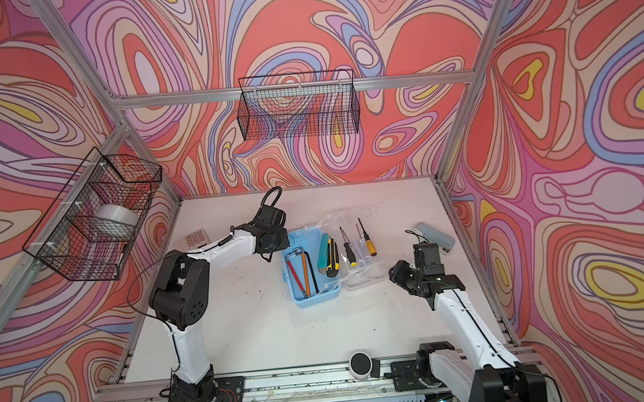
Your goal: Pack the tool kit
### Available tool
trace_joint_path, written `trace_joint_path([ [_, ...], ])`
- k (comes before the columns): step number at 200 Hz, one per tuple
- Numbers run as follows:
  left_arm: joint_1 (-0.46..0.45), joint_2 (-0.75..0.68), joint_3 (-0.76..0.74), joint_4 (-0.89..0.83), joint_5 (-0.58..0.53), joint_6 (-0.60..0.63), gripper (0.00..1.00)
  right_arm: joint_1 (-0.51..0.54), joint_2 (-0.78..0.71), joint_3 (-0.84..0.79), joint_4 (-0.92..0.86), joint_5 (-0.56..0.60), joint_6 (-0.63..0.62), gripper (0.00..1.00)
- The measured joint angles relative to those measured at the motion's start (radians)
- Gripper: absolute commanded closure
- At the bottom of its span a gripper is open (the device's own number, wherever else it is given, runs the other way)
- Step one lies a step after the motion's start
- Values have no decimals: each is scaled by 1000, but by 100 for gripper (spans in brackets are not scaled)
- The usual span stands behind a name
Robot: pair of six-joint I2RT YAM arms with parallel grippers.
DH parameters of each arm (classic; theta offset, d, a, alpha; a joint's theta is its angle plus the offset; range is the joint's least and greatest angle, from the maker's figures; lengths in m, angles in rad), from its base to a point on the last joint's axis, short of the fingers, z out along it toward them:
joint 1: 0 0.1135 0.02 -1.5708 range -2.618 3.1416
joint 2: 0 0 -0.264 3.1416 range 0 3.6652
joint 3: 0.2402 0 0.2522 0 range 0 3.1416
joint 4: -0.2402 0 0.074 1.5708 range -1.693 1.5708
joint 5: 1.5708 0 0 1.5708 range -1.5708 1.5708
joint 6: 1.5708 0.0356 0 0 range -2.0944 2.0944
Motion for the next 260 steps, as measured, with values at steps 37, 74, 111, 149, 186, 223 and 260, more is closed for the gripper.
trace_joint_path([
  [37,0,0,5,0,18,0,71,-2,118,0,108,-49,2,57],
  [74,0,0,11,9,37,0,74,-2,207,-12,203,-80,14,66],
  [111,3,4,11,14,50,-1,78,-2,256,-32,274,-108,29,74],
  [149,7,8,11,35,58,-8,83,-3,251,-48,307,-134,-9,100],
  [186,2,8,8,60,111,-11,84,8,214,-56,282,-134,-12,100],
  [223,-4,8,-12,99,167,-28,85,9,108,-50,181,-84,-8,100],
  [260,-12,3,-39,143,198,-48,85,50,47,44,32,13,-43,100],
])
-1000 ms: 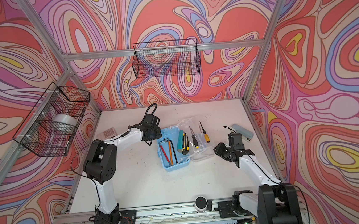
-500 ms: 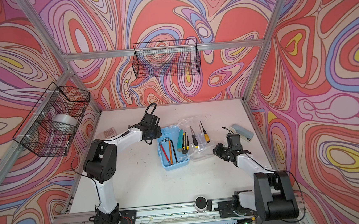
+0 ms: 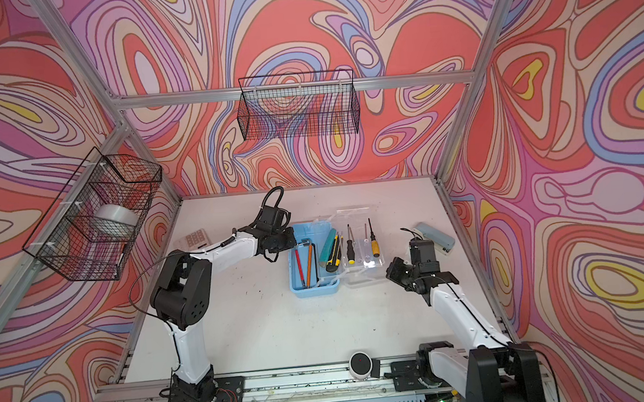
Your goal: Pack the tool kit
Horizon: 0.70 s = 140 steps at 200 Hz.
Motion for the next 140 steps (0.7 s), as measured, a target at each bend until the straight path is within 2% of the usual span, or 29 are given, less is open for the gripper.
trace_joint_path([
  [27,-1,-6,-20,17,5,-14,85,126,-4,105,-96,163,-25,100],
  [78,0,-15,-45,29,-35,-36,85,447,77,289,-238,546,-19,100],
  [140,0,-28,-60,29,-60,-62,85,666,198,466,-295,798,-10,100],
])
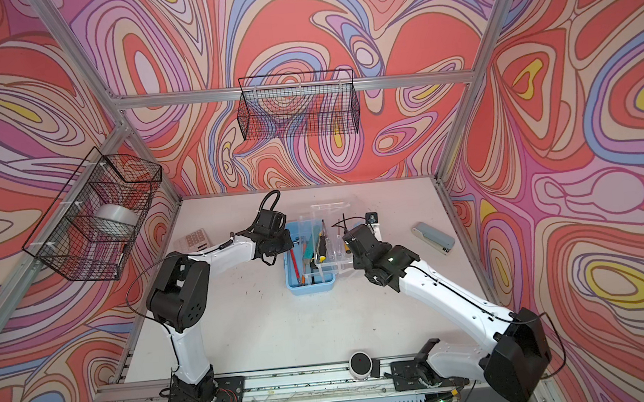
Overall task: Pack the tool kit
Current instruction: 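Lift and swing the clear lid over the box with the right gripper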
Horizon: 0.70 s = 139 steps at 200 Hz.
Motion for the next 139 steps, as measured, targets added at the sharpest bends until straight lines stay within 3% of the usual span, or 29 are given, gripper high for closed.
trace_joint_path([
  [37,0,0,0,0,-6,-11,84,101,70,104,39,36,-1,100],
  [54,0,0,0,0,-3,-15,82,122,84,122,84,6,-2,85],
  [73,-2,0,0,5,14,-22,82,132,91,123,174,-121,6,73],
  [103,-11,-8,-3,10,51,-30,82,151,104,113,275,-300,21,71],
  [139,-1,-34,-13,8,73,-31,82,150,103,95,338,-390,28,66],
])
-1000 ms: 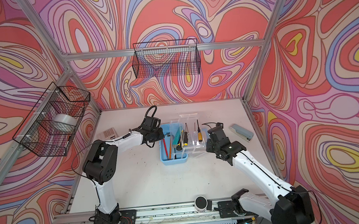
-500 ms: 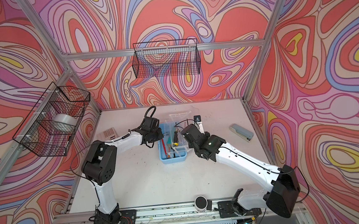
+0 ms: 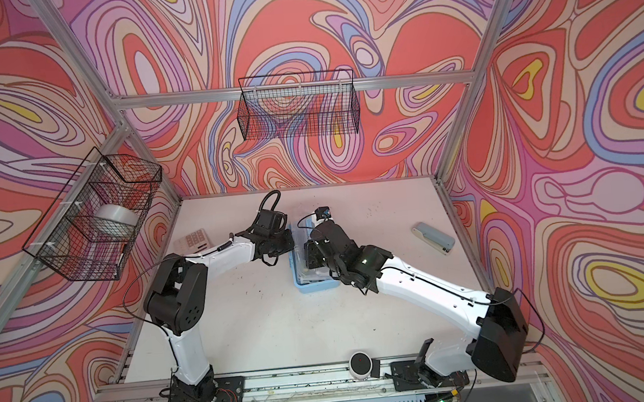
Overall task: Pack the tool kit
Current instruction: 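Lift and swing the clear lid over the box with the right gripper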
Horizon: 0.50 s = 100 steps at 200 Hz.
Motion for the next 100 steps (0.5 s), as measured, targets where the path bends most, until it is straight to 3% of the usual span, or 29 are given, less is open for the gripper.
trace_joint_path([
  [15,0,-8,0,-1,-2,2,79,0,-4,-12,18,-15,-3,59],
  [56,10,-50,-8,-8,-25,29,59,-1,-8,-30,37,-10,-5,59],
  [100,10,-152,-37,-13,-76,85,51,-1,-3,-37,47,-3,-6,59],
])
